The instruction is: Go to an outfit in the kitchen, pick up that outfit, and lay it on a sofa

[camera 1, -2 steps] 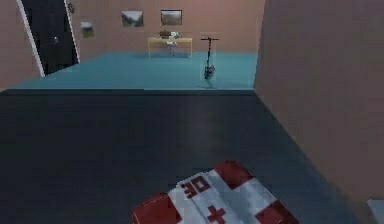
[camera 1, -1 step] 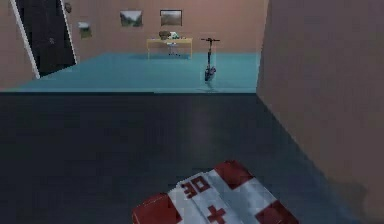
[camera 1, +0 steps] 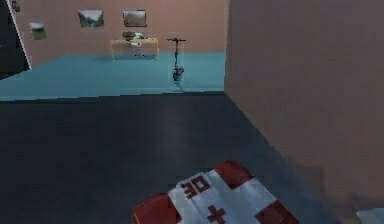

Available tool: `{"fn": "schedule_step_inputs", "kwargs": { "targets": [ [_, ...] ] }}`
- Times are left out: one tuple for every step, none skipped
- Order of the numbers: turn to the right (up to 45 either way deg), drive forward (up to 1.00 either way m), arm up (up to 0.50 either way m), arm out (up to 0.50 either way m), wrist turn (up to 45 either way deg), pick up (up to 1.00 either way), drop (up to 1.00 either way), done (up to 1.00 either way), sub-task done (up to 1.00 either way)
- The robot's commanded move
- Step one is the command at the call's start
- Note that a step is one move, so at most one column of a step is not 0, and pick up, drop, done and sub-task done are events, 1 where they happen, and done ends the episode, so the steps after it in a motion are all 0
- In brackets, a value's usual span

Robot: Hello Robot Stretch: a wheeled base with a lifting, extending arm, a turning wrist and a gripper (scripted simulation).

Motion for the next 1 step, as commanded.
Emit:
{"fn": "schedule_step_inputs", "kwargs": {
  "targets": [
    [0.0,1.0,0.0,0.0,0.0,0.0,0.0,0.0,0.0]
  ]
}}
